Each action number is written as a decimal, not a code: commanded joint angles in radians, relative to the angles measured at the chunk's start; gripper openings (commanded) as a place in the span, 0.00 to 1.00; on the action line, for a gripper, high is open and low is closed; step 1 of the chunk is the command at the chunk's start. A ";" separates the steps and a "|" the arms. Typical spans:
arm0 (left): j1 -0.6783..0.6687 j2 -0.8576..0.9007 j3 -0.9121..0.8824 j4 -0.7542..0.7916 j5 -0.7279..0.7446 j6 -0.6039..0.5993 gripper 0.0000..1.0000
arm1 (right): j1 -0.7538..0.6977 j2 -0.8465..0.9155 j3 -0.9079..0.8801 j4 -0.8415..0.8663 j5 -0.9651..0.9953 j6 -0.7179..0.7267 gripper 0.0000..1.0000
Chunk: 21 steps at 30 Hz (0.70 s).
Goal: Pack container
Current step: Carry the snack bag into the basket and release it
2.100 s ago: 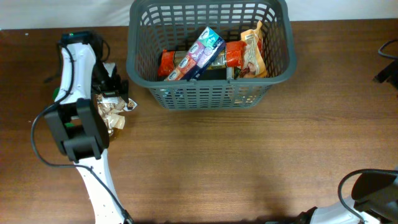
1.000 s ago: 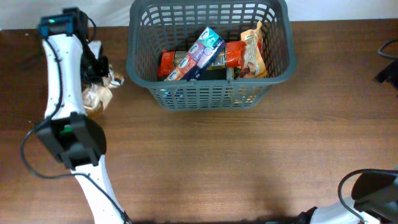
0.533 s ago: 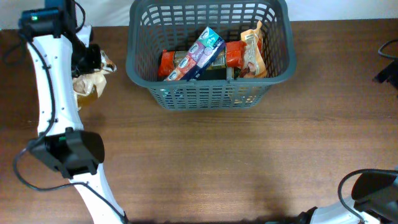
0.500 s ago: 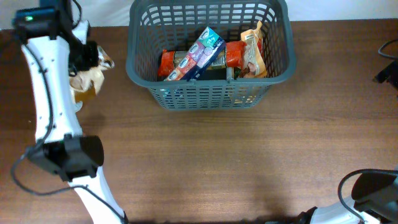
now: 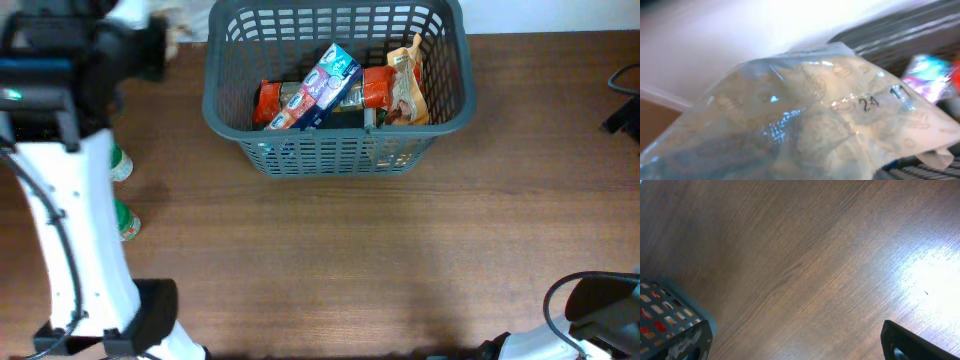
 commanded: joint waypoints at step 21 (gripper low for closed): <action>-0.486 0.422 0.000 0.143 0.016 0.268 0.02 | -0.003 0.002 -0.003 0.000 0.013 0.012 0.99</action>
